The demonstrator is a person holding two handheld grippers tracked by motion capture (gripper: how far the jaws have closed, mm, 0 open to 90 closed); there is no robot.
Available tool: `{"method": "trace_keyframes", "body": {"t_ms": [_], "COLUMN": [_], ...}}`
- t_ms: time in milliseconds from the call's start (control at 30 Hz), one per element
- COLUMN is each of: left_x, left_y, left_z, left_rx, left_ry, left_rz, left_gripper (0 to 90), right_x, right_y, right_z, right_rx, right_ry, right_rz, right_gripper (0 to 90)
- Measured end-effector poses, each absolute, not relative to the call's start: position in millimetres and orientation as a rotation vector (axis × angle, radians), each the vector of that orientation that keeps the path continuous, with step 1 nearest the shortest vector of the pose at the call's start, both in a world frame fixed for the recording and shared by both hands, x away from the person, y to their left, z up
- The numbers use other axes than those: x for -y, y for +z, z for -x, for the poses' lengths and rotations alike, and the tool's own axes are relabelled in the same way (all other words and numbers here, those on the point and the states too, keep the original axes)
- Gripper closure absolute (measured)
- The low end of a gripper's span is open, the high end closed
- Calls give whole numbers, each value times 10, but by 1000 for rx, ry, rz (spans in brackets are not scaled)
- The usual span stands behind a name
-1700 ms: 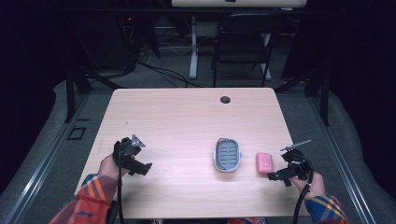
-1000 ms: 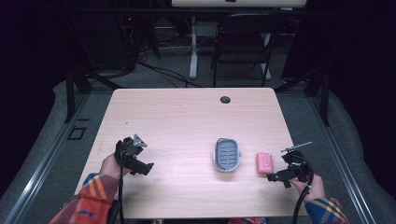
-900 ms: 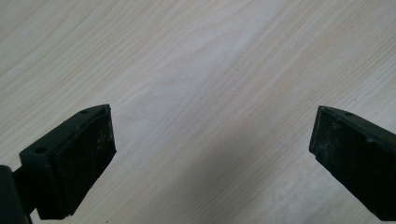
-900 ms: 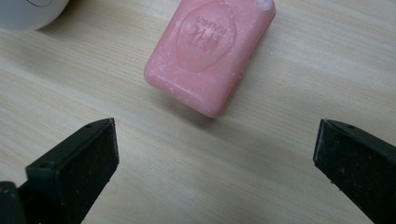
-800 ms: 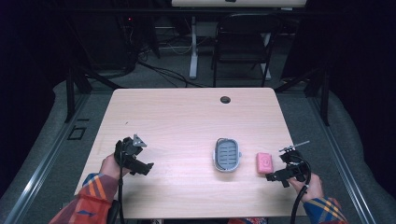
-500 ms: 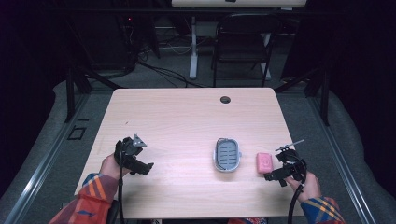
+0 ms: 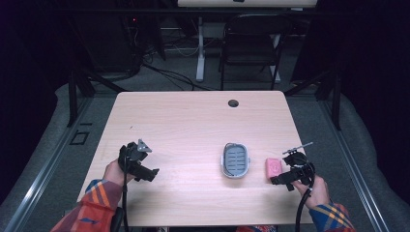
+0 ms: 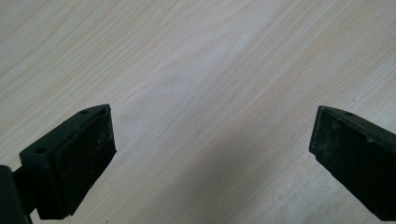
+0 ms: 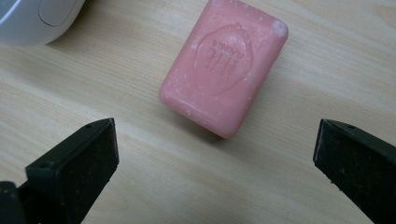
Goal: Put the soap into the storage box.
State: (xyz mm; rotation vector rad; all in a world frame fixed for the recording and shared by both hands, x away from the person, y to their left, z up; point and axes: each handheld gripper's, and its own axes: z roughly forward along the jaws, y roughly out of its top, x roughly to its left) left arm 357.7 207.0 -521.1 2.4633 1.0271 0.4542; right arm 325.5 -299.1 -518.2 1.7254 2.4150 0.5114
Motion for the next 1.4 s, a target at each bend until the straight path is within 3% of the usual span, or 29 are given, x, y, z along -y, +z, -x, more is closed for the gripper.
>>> {"method": "trace_keyframes", "body": {"t_ms": [633, 1400], "left_x": [-2065, -2049], "left_y": [-5211, -5223], "left_z": [-3579, -3585], "left_rx": [-1021, -1019], "left_ry": [453, 446], "left_rz": [-2468, -2482], "left_gripper": [1, 2], "right_x": [2756, 2785], "right_y": [-5210, -5328], "right_z": [-3470, -3734], "right_rx": [-2373, -2378], "right_ry": [447, 384], "right_rz": [-1770, -1885], "right_gripper": [0, 28]}}
